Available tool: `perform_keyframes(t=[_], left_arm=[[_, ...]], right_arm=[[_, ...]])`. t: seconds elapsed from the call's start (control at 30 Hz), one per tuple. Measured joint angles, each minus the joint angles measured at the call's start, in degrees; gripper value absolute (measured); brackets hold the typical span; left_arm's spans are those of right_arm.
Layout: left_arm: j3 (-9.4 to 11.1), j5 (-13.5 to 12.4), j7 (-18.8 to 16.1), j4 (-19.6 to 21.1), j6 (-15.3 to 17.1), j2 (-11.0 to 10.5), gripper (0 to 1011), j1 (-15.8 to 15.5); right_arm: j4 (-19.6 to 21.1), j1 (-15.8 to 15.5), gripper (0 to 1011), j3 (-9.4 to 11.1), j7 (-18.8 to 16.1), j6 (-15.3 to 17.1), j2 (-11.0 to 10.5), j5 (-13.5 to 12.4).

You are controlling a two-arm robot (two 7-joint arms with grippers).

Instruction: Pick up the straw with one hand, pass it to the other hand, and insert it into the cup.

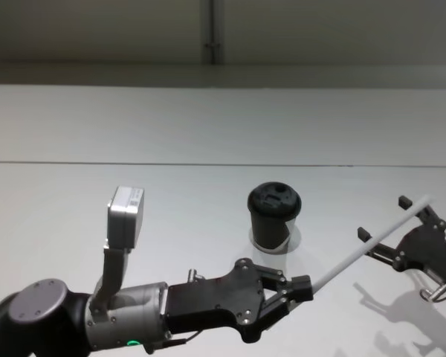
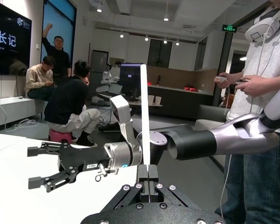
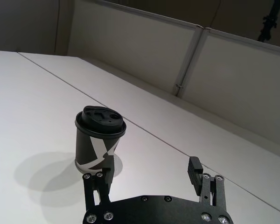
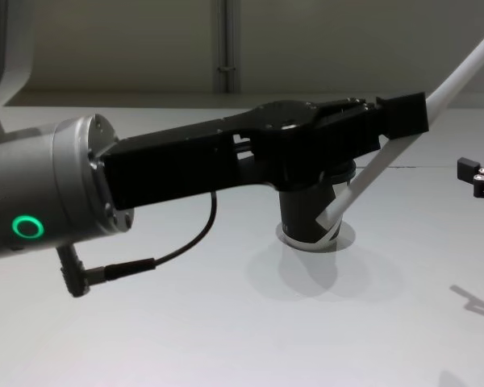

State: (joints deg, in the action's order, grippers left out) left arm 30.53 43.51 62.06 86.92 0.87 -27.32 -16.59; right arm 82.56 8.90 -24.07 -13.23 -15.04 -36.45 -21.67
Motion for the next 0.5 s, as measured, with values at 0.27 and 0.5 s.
perform_keyframes(t=[0.27,0.5], left_arm=[[-0.03,0.01,0.0,-0.03,0.04,0.01,0,0.0],[-0.03,0.01,-0.01,-0.03,0.05,0.01,0,0.0]], right_arm=[[1.15,-2.25,1001,1.88,-10.55,-4.71,-0.83,-7.98],[1.09,-2.41,1001,2.52,-19.87,-6.99,-0.92,-13.96]])
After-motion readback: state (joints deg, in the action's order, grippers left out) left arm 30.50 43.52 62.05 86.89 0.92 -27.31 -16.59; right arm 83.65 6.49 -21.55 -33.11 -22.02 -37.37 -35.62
